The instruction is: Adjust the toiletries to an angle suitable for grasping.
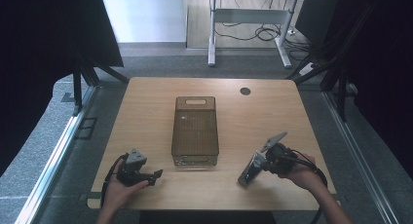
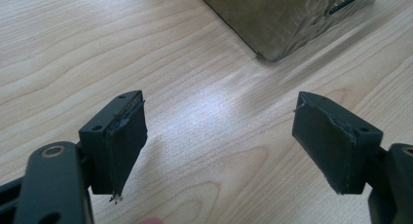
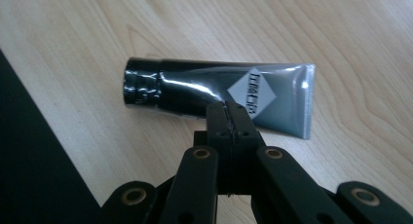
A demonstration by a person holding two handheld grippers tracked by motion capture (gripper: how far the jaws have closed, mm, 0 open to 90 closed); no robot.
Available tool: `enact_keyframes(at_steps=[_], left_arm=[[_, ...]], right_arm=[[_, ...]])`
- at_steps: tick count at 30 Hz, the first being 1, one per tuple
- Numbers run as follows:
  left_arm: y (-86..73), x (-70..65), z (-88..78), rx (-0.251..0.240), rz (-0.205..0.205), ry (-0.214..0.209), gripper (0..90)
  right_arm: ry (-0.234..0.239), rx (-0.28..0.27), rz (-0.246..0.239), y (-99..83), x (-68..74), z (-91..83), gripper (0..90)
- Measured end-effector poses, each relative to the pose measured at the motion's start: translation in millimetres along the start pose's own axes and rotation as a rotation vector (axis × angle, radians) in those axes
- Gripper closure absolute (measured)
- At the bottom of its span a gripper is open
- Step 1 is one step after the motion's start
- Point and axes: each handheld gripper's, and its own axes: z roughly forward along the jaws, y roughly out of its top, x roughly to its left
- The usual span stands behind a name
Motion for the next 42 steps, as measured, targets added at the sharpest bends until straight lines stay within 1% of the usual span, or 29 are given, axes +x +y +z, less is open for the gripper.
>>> enact_keyframes(at_steps=[1, 2, 3, 6, 9, 13, 15, 16, 18, 19, 20, 23, 26, 29, 30, 32, 33, 35, 37, 42], left_arm=[[0.0, 0.2, 0.1, 0.002, 0.0, 0.0, 20.6], [-0.1, 0.6, 0.2, 0.003, 0.002, 0.001, 20.6], [-0.1, 0.8, 0.3, 0.006, 0.001, 0.001, 20.6], [-0.2, 0.5, 0.1, 0.011, -0.003, 0.005, 20.7], [0.1, 0.0, -1.7, 0.009, -0.008, 0.005, 20.7], [0.1, 0.0, -1.2, 0.01, -0.009, 0.007, 20.7], [0.0, 0.4, 0.0, 0.014, -0.008, 0.006, 20.7], [-0.2, 0.6, 0.5, 0.015, -0.007, 0.006, 20.7], [-0.6, 0.6, 1.1, 0.018, -0.009, 0.007, 20.7], [-0.7, 0.7, 1.1, 0.018, -0.008, 0.008, 20.7], [-0.8, 0.7, 0.6, 0.017, -0.011, 0.007, 20.7], [-0.6, 1.4, -0.5, 0.013, -0.011, 0.007, 20.7], [-0.8, 1.3, 0.2, 0.015, -0.011, 0.008, 20.7], [-0.7, 0.3, 1.0, 0.018, -0.009, 0.008, 20.7], [-0.6, -0.2, 1.4, 0.019, -0.009, 0.006, 20.7], [-0.7, -0.5, 2.0, 0.02, -0.009, 0.005, 20.7], [-0.8, -0.3, 2.1, 0.021, -0.008, 0.005, 20.7], [-1.1, 0.1, 2.5, 0.023, -0.01, 0.006, 20.7], [-1.3, 0.6, 2.5, 0.024, -0.01, 0.008, 20.7], [-1.3, 0.9, 0.8, 0.019, -0.017, 0.008, 20.7]], right_arm=[[0.004, 0.005, -0.002, 1.1, 1.1, 0.3, 90.0], [0.012, 0.024, -0.01, 3.6, 2.9, 2.3, 90.0], [0.012, 0.024, -0.01, 3.6, 2.9, 2.3, 90.0], [0.017, 0.06, -0.038, 5.7, 6.1, 6.0, 90.0], [0.029, 0.071, -0.054, 6.6, 11.0, 8.0, 90.0], [0.053, 0.087, -0.06, 5.7, 17.4, 13.1, 90.0], [0.084, 0.099, -0.077, 5.2, 22.7, 21.5, 90.0], [0.084, 0.099, -0.077, 5.2, 22.7, 21.5, 90.0], [0.106, 0.11, -0.092, 6.1, 26.1, 27.2, 90.0], [0.11, 0.116, -0.091, 6.8, 27.9, 29.1, 90.0], [0.137, 0.133, -0.097, 7.8, 31.2, 35.0, 90.0], [0.145, 0.128, -0.092, 8.7, 32.6, 35.8, 90.0], [0.149, 0.134, -0.105, 9.7, 34.9, 39.2, 90.0], [0.149, 0.133, -0.1, 10.5, 35.9, 42.8, 90.0], [0.152, 0.122, -0.093, 11.6, 35.2, 45.6, 90.0], [0.151, 0.12, -0.096, 12.0, 34.8, 46.6, 90.0], [0.15, 0.115, -0.087, 13.3, 34.8, 48.1, 90.0], [0.151, 0.11, -0.087, 15.4, 33.6, 50.9, 90.0], [0.16, 0.11, -0.079, 18.9, 32.2, 54.9, 89.9], [0.153, 0.1, -0.047, 27.9, 27.1, 63.4, 90.0]])
